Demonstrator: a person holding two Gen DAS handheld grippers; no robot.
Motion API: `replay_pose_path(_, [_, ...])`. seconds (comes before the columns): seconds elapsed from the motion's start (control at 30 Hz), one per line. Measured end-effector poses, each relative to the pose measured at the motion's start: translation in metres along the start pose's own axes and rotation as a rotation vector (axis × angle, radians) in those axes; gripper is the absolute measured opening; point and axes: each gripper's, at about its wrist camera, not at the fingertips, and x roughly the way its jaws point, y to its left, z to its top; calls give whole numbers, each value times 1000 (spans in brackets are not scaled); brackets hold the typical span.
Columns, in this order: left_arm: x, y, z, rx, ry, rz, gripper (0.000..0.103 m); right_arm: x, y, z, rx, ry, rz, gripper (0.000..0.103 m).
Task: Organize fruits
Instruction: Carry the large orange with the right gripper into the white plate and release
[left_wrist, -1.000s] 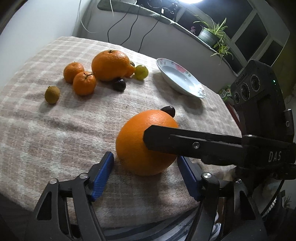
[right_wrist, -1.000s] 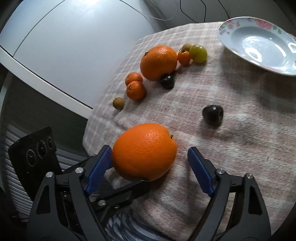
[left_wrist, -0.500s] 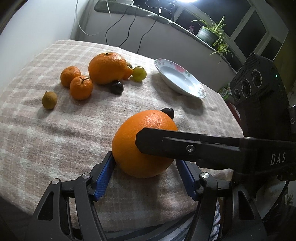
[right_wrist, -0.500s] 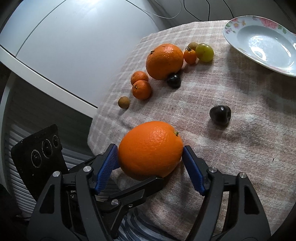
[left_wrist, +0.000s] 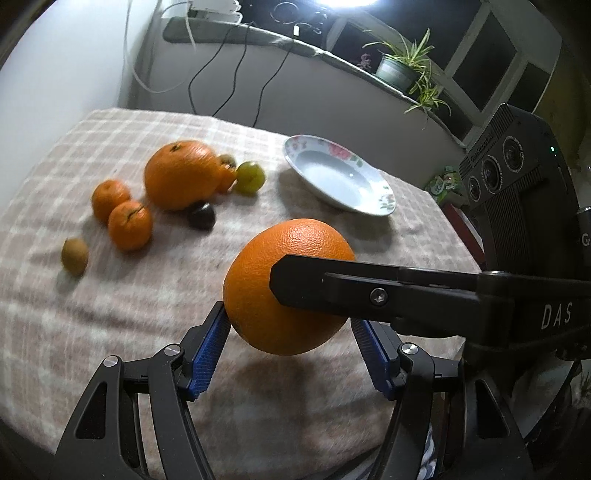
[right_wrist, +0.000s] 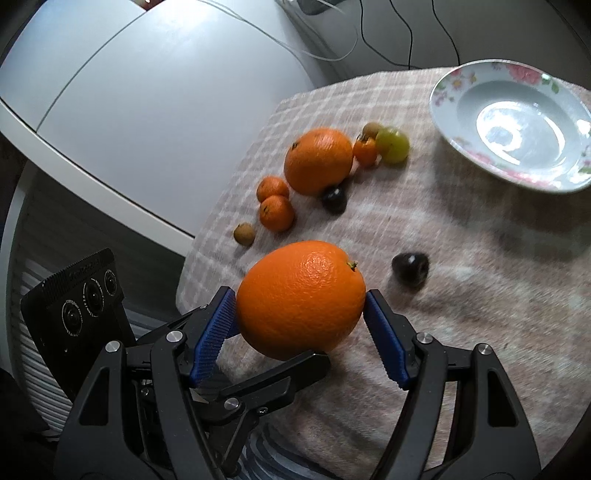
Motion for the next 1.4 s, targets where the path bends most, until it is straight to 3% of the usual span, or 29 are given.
replay_pose_path(0.83, [64, -47, 82, 57, -48, -77, 67, -66, -61, 65, 29, -143, -66, 75])
replay_pose_path(1.4, [131, -61, 117, 47, 24, -93, 67, -60, -130, 106, 110, -151, -83, 74])
